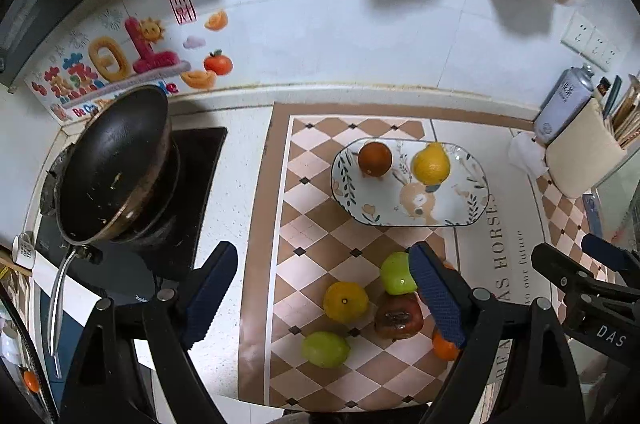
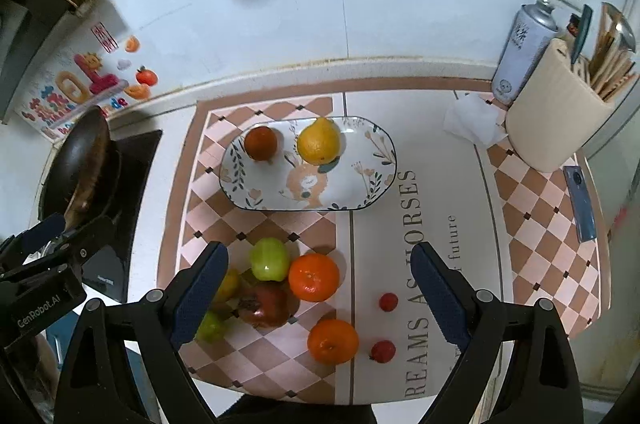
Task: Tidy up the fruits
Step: 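Lift both tools away from the plate, then grasp the orange with the right tool while the left tool grasps the yellow citrus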
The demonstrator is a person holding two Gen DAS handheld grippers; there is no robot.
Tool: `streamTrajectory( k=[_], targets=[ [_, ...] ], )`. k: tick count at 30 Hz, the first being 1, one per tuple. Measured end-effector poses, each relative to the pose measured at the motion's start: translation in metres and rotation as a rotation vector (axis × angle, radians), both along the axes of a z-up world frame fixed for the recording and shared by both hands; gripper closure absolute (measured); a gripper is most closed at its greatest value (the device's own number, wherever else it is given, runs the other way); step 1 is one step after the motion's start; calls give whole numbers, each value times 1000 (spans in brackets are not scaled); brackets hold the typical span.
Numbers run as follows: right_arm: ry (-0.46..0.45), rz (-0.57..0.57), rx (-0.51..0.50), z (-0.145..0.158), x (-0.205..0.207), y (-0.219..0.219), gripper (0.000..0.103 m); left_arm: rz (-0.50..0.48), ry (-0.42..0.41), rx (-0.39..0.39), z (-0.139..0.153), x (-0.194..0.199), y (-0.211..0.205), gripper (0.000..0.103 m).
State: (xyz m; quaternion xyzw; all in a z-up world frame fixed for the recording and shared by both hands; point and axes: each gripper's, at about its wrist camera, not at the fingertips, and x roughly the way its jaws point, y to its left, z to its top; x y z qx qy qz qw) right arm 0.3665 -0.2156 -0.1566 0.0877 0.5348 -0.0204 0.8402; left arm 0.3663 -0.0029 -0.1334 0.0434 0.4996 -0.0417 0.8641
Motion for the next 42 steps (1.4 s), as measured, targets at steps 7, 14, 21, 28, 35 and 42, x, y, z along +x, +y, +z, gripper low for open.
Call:
streamTrajectory(
  k=[7,14,21,28,35,42],
  targets=[
    [-8,-24,69,2,-6,1,8,5,9,-13,-2,-2,5,15],
    [110,-23,135,-52,11,1,8,32,112,2,-45,20,11,0],
    [289,-61,260,-145,29,-11,9,40,317,11,-121,45,13,0],
    [413,-66,334,-210,34,-7,25,-8,538,-28,-196,56,1,11],
    [415,-64,355,-226,32,-12,38,-34,588,-126,-217,45,-6,39],
    [426,-31,280,-221,32,-17,36,-63,575,-100,-218,34,-17,44]
  ],
)
